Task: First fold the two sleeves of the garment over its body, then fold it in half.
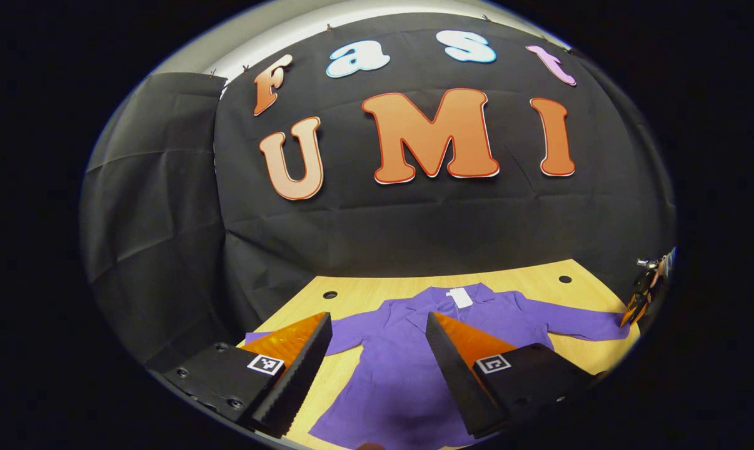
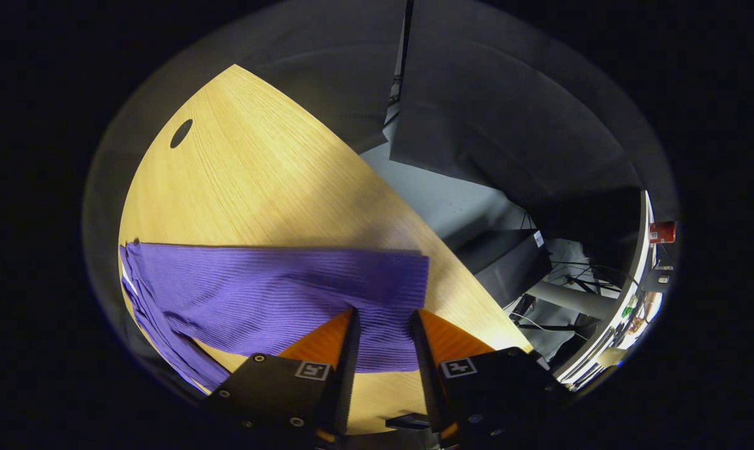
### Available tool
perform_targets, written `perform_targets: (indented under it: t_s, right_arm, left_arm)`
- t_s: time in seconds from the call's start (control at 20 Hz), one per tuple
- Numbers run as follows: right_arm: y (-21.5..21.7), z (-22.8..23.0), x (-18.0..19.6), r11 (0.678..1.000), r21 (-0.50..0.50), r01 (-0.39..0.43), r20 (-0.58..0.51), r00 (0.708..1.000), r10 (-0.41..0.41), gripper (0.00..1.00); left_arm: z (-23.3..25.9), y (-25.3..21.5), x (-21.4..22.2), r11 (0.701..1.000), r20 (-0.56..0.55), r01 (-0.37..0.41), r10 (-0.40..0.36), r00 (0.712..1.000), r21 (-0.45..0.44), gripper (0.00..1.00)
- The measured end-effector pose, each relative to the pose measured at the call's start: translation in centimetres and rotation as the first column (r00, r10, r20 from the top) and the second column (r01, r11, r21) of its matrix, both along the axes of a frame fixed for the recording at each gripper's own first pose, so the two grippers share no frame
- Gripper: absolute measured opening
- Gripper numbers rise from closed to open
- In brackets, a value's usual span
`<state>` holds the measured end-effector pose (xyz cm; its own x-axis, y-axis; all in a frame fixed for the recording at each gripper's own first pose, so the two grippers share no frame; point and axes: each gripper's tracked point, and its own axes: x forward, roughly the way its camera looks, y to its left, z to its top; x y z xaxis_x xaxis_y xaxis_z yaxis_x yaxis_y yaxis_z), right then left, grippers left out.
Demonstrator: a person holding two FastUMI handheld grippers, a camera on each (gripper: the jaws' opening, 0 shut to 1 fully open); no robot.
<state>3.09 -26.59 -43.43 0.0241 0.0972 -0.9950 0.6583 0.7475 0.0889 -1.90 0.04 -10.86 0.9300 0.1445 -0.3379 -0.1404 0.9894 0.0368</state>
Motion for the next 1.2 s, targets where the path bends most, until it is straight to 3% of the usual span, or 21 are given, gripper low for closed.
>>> perform_targets:
  t_s: [0.05,0.1,0.2,0.25,0.45,0.95,1.2]
  right_arm:
    - [0.0,0.0,0.1,1.0,-0.001,0.008,0.006,1.0,-0.008,0.4]
    - [0.0,0.0,0.3,1.0,0.0,0.02,0.018,1.0,-0.02,0.35]
    - [0.4,0.1,0.4,0.998,0.013,0.059,0.034,0.998,-0.06,0.14]
    - [0.3,0.2,0.5,0.999,0.014,0.041,0.05,0.998,-0.042,0.07]
    - [1.8,2.3,1.1,0.998,0.051,0.027,0.126,0.991,-0.033,0.05]
    - [7.0,13.6,3.1,0.996,0.066,0.063,0.304,0.949,-0.081,0.04]
    - [10.5,18.7,4.4,0.998,0.044,0.038,0.37,0.928,-0.051,0.04]
  left_arm:
    - [0.0,0.2,-0.1,1.0,0.0,-0.001,0.001,1.0,0.001,0.98]
    - [0.0,0.4,-0.2,1.0,0.0,-0.004,0.004,1.0,0.004,0.95]
    - [0.2,1.3,-0.5,1.0,0.003,-0.016,0.016,1.0,0.009,0.95]
    - [0.2,1.5,-0.5,1.0,0.004,-0.021,0.021,1.0,0.006,0.95]
    - [0.2,2.1,-0.7,1.0,0.015,-0.021,0.021,1.0,-0.02,0.95]
    - [1.5,6.3,3.6,0.99,0.078,0.132,-0.129,0.989,-0.039,0.95]
    - [1.4,9.0,5.4,0.982,0.099,0.187,-0.183,0.978,-0.032,0.95]
